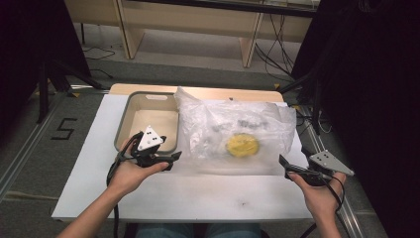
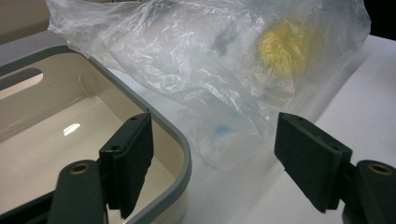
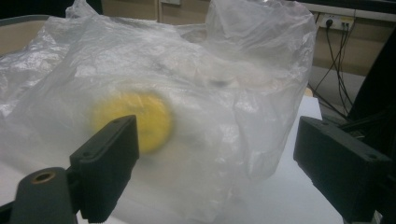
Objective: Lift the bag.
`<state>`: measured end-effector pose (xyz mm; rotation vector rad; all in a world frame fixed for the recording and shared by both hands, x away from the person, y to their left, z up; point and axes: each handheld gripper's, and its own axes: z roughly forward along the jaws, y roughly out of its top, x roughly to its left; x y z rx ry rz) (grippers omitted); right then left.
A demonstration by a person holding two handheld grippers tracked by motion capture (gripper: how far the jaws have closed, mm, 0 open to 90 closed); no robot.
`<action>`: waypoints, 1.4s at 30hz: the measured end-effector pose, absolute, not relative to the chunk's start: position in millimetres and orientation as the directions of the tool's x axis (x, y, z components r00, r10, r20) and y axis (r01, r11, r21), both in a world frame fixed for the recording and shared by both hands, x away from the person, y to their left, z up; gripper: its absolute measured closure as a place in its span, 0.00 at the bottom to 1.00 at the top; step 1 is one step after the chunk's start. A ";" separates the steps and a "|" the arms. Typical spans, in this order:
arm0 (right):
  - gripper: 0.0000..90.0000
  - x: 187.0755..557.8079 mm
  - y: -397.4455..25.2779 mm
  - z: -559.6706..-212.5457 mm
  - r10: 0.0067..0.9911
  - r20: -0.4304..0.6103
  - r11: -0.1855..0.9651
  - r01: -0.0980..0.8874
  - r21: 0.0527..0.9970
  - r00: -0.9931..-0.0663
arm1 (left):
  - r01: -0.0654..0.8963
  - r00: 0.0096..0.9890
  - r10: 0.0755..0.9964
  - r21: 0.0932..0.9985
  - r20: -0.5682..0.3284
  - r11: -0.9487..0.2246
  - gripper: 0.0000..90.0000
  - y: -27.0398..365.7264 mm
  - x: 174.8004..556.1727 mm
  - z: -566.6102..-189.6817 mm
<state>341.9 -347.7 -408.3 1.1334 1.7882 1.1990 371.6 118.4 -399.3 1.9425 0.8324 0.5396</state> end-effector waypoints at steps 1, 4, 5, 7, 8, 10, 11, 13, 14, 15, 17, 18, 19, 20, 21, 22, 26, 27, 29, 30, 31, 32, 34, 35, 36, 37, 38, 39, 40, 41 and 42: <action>0.17 341.6 -347.7 -408.8 0.922 -0.075 0.193 0.283 0.939 -0.381 | 0.330 0.677 0.735 0.878 0.037 -0.348 0.31 119.5 370.9 -399.7; 0.17 340.3 -347.0 -410.1 0.919 -0.069 0.191 0.288 0.938 -0.388 | 0.327 0.680 0.732 0.876 0.041 -0.353 0.31 122.3 368.9 -400.6; 0.17 339.9 -347.1 -410.5 0.918 -0.070 0.194 0.287 0.938 -0.391 | 0.326 0.683 0.729 0.875 0.043 -0.357 0.31 123.5 368.2 -400.7; 0.17 338.9 -346.9 -411.3 0.915 -0.068 0.196 0.291 0.936 -0.397 | 0.323 0.684 0.728 0.876 0.045 -0.357 0.31 125.5 366.7 -401.3; 0.17 338.4 -346.9 -411.8 0.915 -0.065 0.195 0.294 0.936 -0.399 | 0.321 0.685 0.727 0.876 0.047 -0.359 0.31 126.6 366.1 -401.6; 0.17 337.6 -347.0 -412.9 0.913 -0.062 0.195 0.299 0.934 -0.403 | 0.318 0.686 0.726 0.876 0.051 -0.362 0.31 129.1 364.8 -402.3; 0.17 337.4 -347.1 -413.5 0.911 -0.063 0.197 0.299 0.934 -0.407 | 0.317 0.686 0.726 0.877 0.050 -0.361 0.31 130.1 364.1 -402.9; 0.17 336.7 -347.3 -414.9 0.909 -0.059 0.199 0.304 0.932 -0.413 | 0.314 0.689 0.723 0.876 0.055 -0.366 0.30 132.7 362.8 -404.1; 0.17 336.3 -347.4 -415.4 0.907 -0.059 0.201 0.307 0.930 -0.417 | 0.315 0.690 0.722 0.875 0.054 -0.366 0.30 133.8 361.9 -404.8; 0.17 335.7 -347.4 -416.0 0.907 -0.054 0.200 0.314 0.928 -0.417 | 0.313 0.690 0.721 0.876 0.057 -0.368 0.30 135.0 361.0 -405.5; 0.18 335.5 -347.9 -417.4 0.903 -0.054 0.204 0.314 0.927 -0.426 | 0.308 0.695 0.717 0.876 0.060 -0.372 0.30 137.5 359.3 -406.5; 0.18 335.1 -348.3 -417.9 0.902 -0.056 0.207 0.316 0.926 -0.428 | 0.305 0.697 0.714 0.876 0.062 -0.374 0.30 138.7 358.5 -407.0; 0.18 334.6 -348.3 -418.3 0.902 -0.053 0.206 0.320 0.925 -0.429 | 0.304 0.699 0.713 0.876 0.062 -0.374 0.30 139.9 357.6 -407.6; 0.18 334.2 -348.5 -418.8 0.901 -0.053 0.208 0.321 0.924 -0.430 | 0.303 0.699 0.712 0.876 0.063 -0.376 0.30 141.1 356.7 -408.2; 0.18 334.0 -348.7 -419.2 0.900 -0.052 0.208 0.322 0.924 -0.432 | 0.303 0.701 0.710 0.875 0.063 -0.377 0.30 142.4 356.0 -409.0; 0.18 333.7 -348.8 -419.8 0.899 -0.052 0.209 0.323 0.923 -0.435 | 0.301 0.702 0.710 0.876 0.065 -0.378 0.30 143.9 355.4 -409.8; 0.18 332.0 -350.0 -422.2 0.896 -0.047 0.212 0.332 0.919 -0.441 | 0.302 0.706 0.705 0.872 0.066 -0.384 0.30 149.2 352.2 -413.6; 0.18 331.7 -350.4 -422.8 0.896 -0.045 0.210 0.334 0.919 -0.441 | 0.301 0.706 0.705 0.872 0.067 -0.385 0.30 150.5 351.5 -414.6; 0.18 331.1 -351.3 -424.3 0.895 -0.039 0.209 0.340 0.917 -0.445 | 0.300 0.706 0.705 0.871 0.072 -0.389 0.30 153.7 350.2 -416.2; 0.18 330.8 -351.7 -424.9 0.894 -0.038 0.209 0.342 0.916 -0.446 | 0.303 0.705 0.706 0.870 0.071 -0.389 0.30 155.2 349.6 -417.0; 0.18 330.2 -352.1 -425.6 0.894 -0.036 0.209 0.344 0.915 -0.447 | 0.304 0.703 0.707 0.870 0.071 -0.389 0.30 156.8 349.1 -417.8; 0.18 329.9 -352.4 -426.4 0.893 -0.036 0.210 0.344 0.915 -0.449 | 0.305 0.702 0.708 0.870 0.070 -0.388 0.30 158.1 348.6 -418.6; 0.18 328.8 -352.8 -427.8 0.892 -0.032 0.211 0.351 0.912 -0.451 | 0.308 0.698 0.713 0.870 0.067 -0.384 0.29 160.4 347.4 -420.5; 0.18 328.7 -353.0 -428.7 0.891 -0.033 0.212 0.351 0.912 -0.453 | 0.310 0.698 0.713 0.869 0.067 -0.386 0.29 161.7 346.9 -421.2; 0.18 328.2 -352.9 -429.6 0.891 -0.030 0.211 0.355 0.911 -0.452 | 0.312 0.696 0.715 0.869 0.067 -0.384 0.29 162.5 346.5 -422.1; 0.18 327.9 -352.9 -430.5 0.892 -0.030 0.211 0.356 0.910 -0.452 | 0.312 0.698 0.713 0.867 0.069 -0.388 0.29 163.7 346.3 -422.8; 0.18 327.7 -353.1 -431.2 0.890 -0.030 0.213 0.358 0.909 -0.455 | 0.314 0.696 0.714 0.867 0.067 -0.388 0.29 164.5 345.8 -423.9; 0.18 327.2 -353.1 -431.8 0.890 -0.027 0.213 0.362 0.907 -0.456 | 0.315 0.695 0.716 0.867 0.067 -0.387 0.29 165.1 345.4 -424.9; 0.18 327.0 -353.3 -432.4 0.890 -0.027 0.214 0.363 0.907 -0.456 | 0.317 0.695 0.716 0.866 0.065 -0.387 0.29 165.8 344.9 -425.9; 0.18 326.9 -353.5 -433.0 0.890 -0.028 0.214 0.362 0.907 -0.455 | 0.318 0.695 0.716 0.865 0.066 -0.387 0.29 166.3 344.5 -427.0; 0.18 326.7 -353.7 -433.4 0.890 -0.028 0.213 0.362 0.907 -0.455 | 0.319 0.693 0.718 0.865 0.066 -0.387 0.29 166.8 344.0 -428.1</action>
